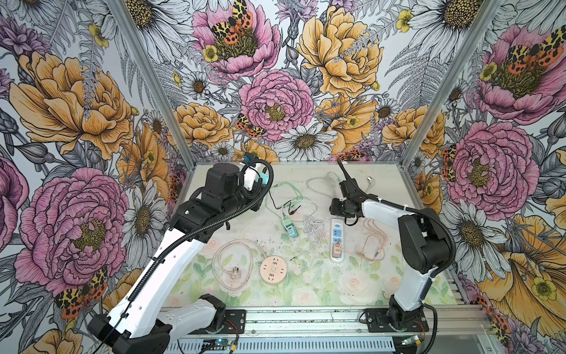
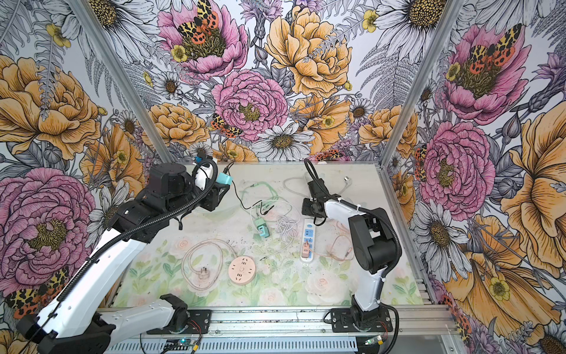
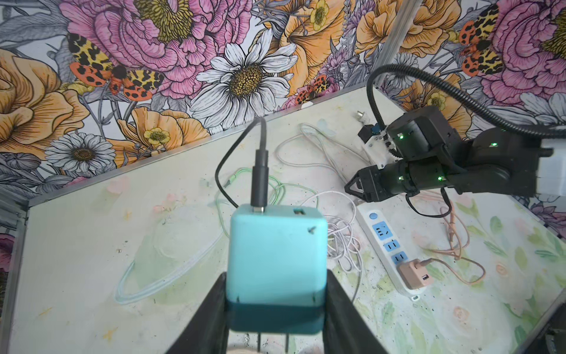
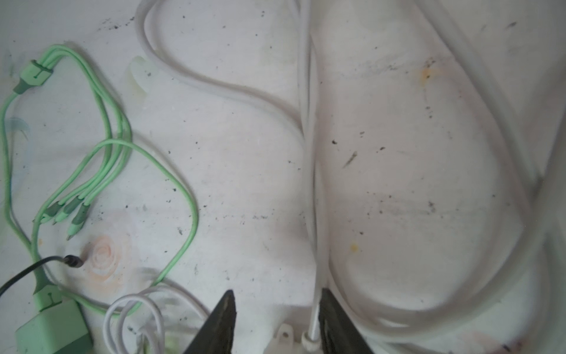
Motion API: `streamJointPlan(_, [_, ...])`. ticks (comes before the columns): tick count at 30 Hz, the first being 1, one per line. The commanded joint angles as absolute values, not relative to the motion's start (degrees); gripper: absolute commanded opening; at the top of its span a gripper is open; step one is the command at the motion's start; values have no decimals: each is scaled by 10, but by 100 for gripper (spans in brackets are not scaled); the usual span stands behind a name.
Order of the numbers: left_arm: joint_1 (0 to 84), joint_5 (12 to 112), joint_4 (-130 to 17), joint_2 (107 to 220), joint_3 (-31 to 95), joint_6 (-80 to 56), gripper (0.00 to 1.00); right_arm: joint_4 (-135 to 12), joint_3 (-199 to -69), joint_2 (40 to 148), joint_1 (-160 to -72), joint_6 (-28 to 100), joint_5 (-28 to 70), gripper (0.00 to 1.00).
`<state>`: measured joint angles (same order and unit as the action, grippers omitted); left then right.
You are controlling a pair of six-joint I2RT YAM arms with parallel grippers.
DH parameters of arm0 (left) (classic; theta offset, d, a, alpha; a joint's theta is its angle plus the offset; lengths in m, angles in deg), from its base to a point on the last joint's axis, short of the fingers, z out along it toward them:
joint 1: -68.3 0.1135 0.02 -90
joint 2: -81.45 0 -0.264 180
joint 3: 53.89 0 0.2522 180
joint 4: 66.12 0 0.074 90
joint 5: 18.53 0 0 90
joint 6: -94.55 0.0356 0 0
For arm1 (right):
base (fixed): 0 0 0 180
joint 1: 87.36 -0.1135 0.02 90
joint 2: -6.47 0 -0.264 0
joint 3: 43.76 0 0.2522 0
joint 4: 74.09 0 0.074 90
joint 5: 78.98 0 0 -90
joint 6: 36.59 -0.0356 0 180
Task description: Insert the plug
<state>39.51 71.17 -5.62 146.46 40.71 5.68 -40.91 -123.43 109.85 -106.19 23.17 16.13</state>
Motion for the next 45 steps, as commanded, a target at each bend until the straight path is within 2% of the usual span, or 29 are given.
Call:
streamJointPlan(1, [390,694,-104,1456,405,44,34,-418,-1221,1044,-1070,226,176,53])
streamJointPlan(6, [390,691,-106,1451,400,46,34,-418,-1212,994,-1085,225,179,53])
streamJointPlan(14, [389,690,-114,1449,387,41,34,-418,-1261,1005,-1151,237,248,36])
streamJointPlan(18, [391,691,-114,1447,383,44,34,-422,-1273,1028,-1191,251,271,34])
streamJointPlan(22, [397,687,-114,1449,380,44,34,-433,-1275,1057,-1228,282,265,36])
streamJointPlan(28, [404,682,-114,1448,385,45,34,-501,-1275,1109,-1252,290,254,46])
streamJointPlan(36, [411,673,-113,1450,387,43,34,-641,-1247,1133,-1257,303,226,46])
streamJointPlan(45, [412,671,-113,1453,396,45,34,-591,-1279,1183,-1255,292,197,47])
